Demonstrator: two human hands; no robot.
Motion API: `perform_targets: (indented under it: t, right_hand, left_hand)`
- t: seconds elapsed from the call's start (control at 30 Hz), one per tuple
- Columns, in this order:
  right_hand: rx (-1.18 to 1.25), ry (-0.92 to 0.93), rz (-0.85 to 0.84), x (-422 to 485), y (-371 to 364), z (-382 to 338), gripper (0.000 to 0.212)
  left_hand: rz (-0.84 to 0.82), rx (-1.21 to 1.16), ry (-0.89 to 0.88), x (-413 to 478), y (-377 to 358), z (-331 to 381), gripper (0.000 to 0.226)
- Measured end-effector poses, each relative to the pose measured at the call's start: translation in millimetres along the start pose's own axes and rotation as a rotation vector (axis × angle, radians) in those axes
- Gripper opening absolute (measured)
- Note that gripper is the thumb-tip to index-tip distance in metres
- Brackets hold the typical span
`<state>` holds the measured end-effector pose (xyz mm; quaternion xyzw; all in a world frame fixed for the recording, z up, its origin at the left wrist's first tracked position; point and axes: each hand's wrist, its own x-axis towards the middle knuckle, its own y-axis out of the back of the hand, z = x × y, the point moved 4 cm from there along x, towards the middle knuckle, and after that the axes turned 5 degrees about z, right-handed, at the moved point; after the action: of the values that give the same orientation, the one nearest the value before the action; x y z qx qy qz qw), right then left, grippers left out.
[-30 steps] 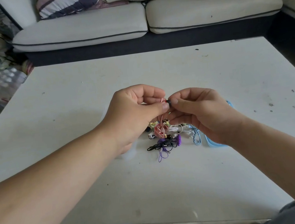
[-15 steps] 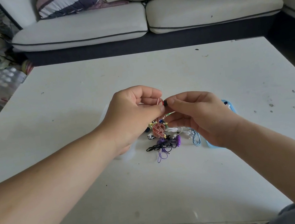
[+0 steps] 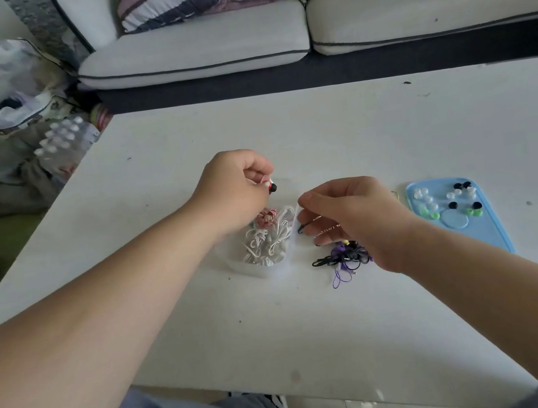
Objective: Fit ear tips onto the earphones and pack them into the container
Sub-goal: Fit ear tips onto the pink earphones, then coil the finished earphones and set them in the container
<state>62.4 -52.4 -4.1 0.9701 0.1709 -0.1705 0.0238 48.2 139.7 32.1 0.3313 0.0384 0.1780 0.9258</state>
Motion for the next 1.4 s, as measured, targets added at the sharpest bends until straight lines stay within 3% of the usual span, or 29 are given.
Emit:
perform_targets:
  t: [0.43,0.67,0.87,0.93,1.0,1.07,1.17,1.27,1.4]
  right_hand:
    - [-0.089,-0.033,0.062,9,14,6,0.015]
    - [-0.134,-0.039,0.095,9,20,9,0.015]
    - [-0.201,-0.055,0.162,12,37,11,0.035]
    - [-0.229,-0.042,0.183,12,46,13,0.037]
    - [-0.27,-0.023,0.207,10,56,13,0.034]
    - [-0.311,-0.014,0.229,9,68,14,0.03]
    - [-0.412,-0.038,0.199,8,82,19,0.024]
    - [-0.599,-0.091,0.085,4,92,27,0.019]
    - [-0.723,-0.091,-0.026,-1,97,36,0.021]
  left_hand:
    - [-0.115,0.365,-0.047,25,-27,-25,0.033]
    - [-0.166,0.59,-0.157,21,-34,-25,0.018]
    - [-0.403,0.783,-0.123,7,-49,-26,0.019]
    - [-0.355,0.814,-0.113,8,-47,-15,0.015]
    - [-0.246,0.816,-0.211,10,-49,5,0.015]
    - [-0.218,0.668,-0.333,3,-59,30,0.021]
    - [-0.389,0.566,-0.413,-20,-87,52,0.016]
    - [-0.607,0.747,-0.392,-33,-119,43,0.014]
    - [-0.658,0.92,-0.354,-32,-135,25,0.027]
